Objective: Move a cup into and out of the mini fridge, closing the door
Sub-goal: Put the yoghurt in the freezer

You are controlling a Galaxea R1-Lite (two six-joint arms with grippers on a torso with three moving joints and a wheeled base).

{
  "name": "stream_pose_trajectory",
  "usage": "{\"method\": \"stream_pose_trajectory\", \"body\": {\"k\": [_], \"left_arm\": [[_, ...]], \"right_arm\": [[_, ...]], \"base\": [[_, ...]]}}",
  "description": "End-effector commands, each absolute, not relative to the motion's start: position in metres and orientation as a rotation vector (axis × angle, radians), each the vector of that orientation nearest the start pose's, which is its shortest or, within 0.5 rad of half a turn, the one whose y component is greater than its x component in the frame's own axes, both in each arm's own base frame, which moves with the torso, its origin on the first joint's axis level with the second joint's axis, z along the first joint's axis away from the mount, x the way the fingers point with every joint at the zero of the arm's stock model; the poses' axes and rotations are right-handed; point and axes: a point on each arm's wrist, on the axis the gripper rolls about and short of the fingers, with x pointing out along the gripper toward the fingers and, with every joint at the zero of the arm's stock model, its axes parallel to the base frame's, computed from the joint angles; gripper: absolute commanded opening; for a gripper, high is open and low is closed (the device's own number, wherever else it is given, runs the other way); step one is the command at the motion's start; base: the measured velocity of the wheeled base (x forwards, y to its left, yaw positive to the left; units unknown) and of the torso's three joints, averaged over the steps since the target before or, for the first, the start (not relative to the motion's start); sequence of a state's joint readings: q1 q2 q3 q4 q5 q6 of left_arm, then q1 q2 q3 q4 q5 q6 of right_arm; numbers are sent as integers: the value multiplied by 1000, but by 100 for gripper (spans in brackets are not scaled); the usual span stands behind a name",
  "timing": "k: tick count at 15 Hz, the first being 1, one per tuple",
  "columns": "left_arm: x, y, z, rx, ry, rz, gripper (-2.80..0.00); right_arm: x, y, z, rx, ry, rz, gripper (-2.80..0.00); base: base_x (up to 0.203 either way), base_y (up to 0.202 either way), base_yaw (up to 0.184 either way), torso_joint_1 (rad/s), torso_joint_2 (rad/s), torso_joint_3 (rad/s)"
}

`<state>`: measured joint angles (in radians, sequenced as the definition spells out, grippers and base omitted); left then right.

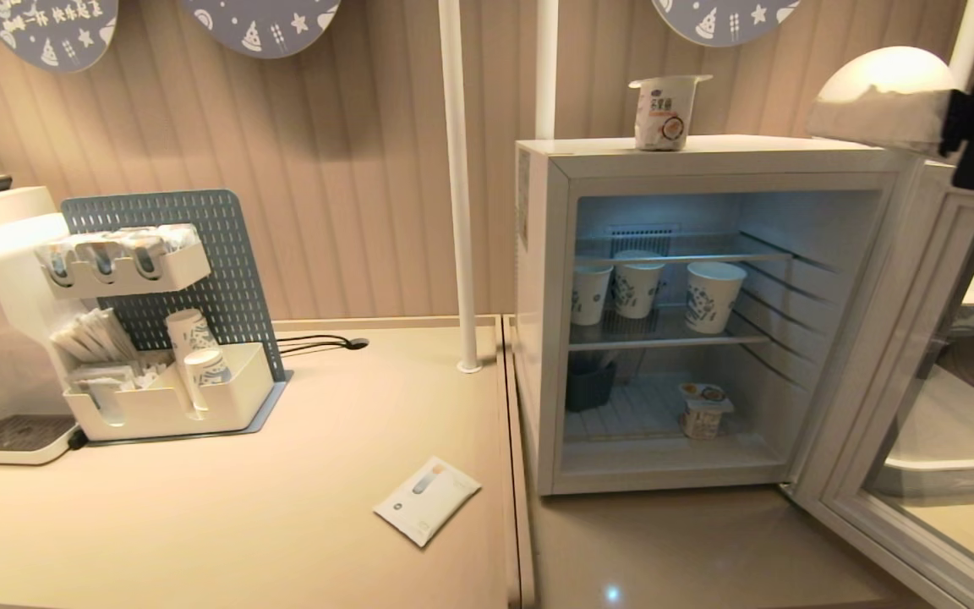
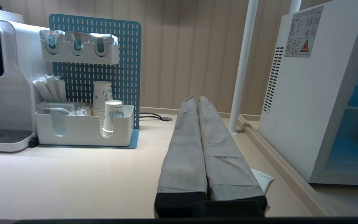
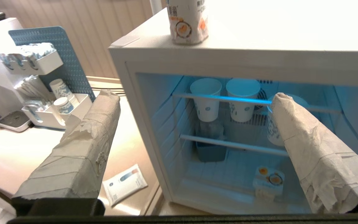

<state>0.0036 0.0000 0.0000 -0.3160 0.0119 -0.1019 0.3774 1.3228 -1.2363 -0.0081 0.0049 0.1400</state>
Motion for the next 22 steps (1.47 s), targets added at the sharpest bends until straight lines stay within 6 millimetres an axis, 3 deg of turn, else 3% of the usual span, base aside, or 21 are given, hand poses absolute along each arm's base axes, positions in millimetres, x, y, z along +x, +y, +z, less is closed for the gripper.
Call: {"method": "stream_pose_trajectory", "body": {"k": [1,4,8,16,22], "left_arm": [[-24,0,97,-103,-277,2,-280],[-24,0,97,-103,-278,2,-280],[-24,0,97,-103,-278,1,-280],[-24,0,97,-108,-278,3,-280],[-24,0,97,-108,-278,3,-280]], "right_arm": [[241,96,331,113,171,367,0],[277,113,334,112,164,330,0],[305,128,329,107,180,325,0],[335,140,320,100,199,324,0],[355,145,325,102,172,315,0]], "base": [[0,0,0,0,0,0],[0,0,0,0,0,0],[0,0,0,0,0,0],[0,0,0,0,0,0],[0,0,0,0,0,0]]}}
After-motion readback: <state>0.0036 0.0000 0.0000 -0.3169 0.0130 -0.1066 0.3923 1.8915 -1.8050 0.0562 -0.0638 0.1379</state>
